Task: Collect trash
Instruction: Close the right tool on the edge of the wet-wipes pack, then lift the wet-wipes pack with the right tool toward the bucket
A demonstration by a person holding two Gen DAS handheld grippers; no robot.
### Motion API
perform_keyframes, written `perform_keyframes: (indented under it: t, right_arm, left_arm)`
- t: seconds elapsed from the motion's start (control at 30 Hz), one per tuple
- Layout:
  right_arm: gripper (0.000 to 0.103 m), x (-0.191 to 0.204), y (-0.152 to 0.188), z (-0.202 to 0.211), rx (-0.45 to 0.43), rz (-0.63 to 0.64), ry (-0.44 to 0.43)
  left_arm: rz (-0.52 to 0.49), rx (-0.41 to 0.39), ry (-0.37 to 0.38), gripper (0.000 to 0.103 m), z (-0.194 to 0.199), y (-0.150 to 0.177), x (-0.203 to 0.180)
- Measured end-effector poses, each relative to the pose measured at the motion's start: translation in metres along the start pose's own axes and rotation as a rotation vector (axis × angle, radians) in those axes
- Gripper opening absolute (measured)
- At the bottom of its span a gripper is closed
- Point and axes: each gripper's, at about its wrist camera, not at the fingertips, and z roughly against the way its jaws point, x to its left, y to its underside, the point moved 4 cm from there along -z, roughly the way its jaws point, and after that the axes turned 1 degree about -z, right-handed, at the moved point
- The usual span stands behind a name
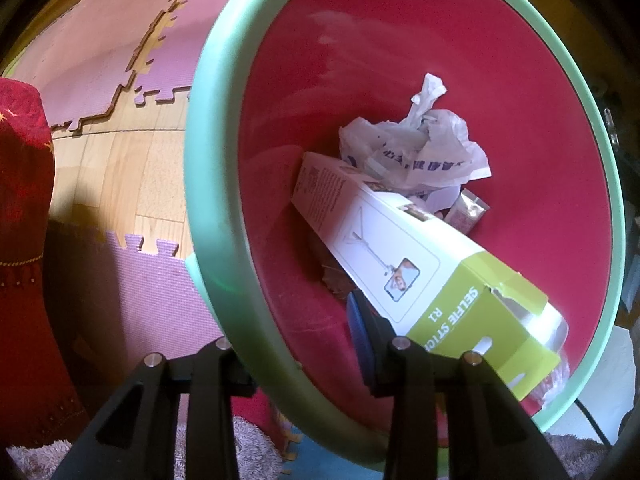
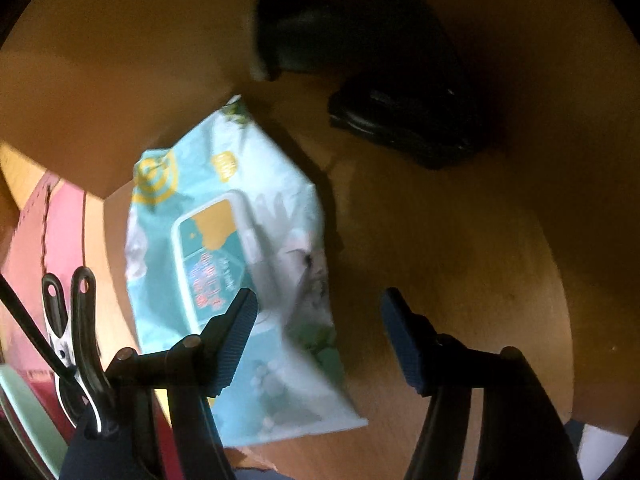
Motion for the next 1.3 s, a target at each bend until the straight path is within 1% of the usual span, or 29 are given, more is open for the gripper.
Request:
perform_keyframes:
  t: [0.03,0.13,0.2,0.23,0.3,0.33,0.4,0.43,0.47,0.53,0.57,0.6,0.7,0.97,1.07,1.13,1.17,1.2,1.27,1.3]
  right_arm:
    - [0.066,-0.004,0.0,-0.005,0.017,-0.02,-0.004]
    - [0.066,-0.012,0.001,-0.009,0.038,-0.093,-0.059]
    - [0.066,-0.014,0.001,-0.01,0.051,-0.108,-0.082]
    - [0.064,-0.014,0.002,-0.01,0.061,-0.108,-0.091]
    - [0.051,-0.013,0.004,-0.009,0.071,-0.097,-0.122]
    - [0.048,-0.011,0.006,-0.007,0.075,-0.088,-0.131]
    - [0.031,-0.007,0.007,-0.004,0.077,-0.065,-0.137]
    - [0.026,-0.004,0.009,-0.002,0.079,-0.04,-0.141]
    - [0.018,0.0,0.011,0.0,0.079,-0.019,-0.134]
    - [0.015,0.005,0.018,0.002,0.093,0.026,-0.114]
    - [0.014,0.007,0.023,0.002,0.107,0.039,-0.114]
    - [0.011,0.007,0.026,0.003,0.115,0.045,-0.119]
    - [0.01,0.005,0.033,0.006,0.143,0.071,-0.117]
    - [0.01,-0.007,0.064,0.012,0.218,0.126,-0.06]
    - [0.011,-0.004,0.068,0.013,0.225,0.147,-0.07]
    - [0.022,-0.004,0.062,0.016,0.199,0.117,-0.1]
    - [0.034,-0.01,0.06,0.019,0.183,0.103,-0.106]
    - [0.042,-0.013,0.057,0.021,0.169,0.094,-0.11]
    - [0.049,-0.016,0.051,0.026,0.137,0.073,-0.123]
    - [0.052,-0.016,0.048,0.026,0.126,0.062,-0.127]
  left_arm:
    - [0.0,0.0,-0.002,0.039,0.0,0.0,0.0]
    - [-0.001,0.003,-0.006,0.039,-0.002,-0.001,-0.002]
    - [-0.001,0.003,-0.008,0.039,-0.002,-0.001,-0.003]
    - [-0.001,0.004,-0.008,0.039,-0.002,-0.001,-0.003]
    - [-0.001,0.004,-0.008,0.039,-0.002,-0.001,-0.003]
    - [0.0,0.003,-0.009,0.039,-0.002,-0.001,-0.003]
    - [0.001,0.002,-0.01,0.039,-0.002,-0.001,-0.004]
    - [0.001,0.002,-0.011,0.039,-0.002,-0.001,-0.004]
    - [0.001,0.003,-0.01,0.039,-0.002,-0.001,-0.004]
    - [0.0,0.002,-0.01,0.039,-0.002,-0.001,-0.004]
    - [0.001,0.003,-0.01,0.039,-0.002,-0.001,-0.004]
    - [0.0,0.003,-0.01,0.039,-0.003,-0.001,-0.004]
    - [0.002,0.003,-0.011,0.039,-0.002,-0.002,-0.004]
    - [0.005,0.003,-0.01,0.039,-0.002,0.0,-0.002]
    - [0.007,0.003,-0.012,0.039,-0.002,0.002,-0.002]
    - [0.006,0.003,-0.012,0.039,-0.002,0.003,-0.001]
    - [0.007,0.003,-0.011,0.039,-0.002,0.002,-0.001]
    - [0.007,0.003,-0.012,0.039,-0.002,0.002,-0.001]
    - [0.008,0.003,-0.013,0.039,-0.002,0.002,-0.001]
    - [0.007,0.003,-0.013,0.039,-0.002,0.002,-0.001]
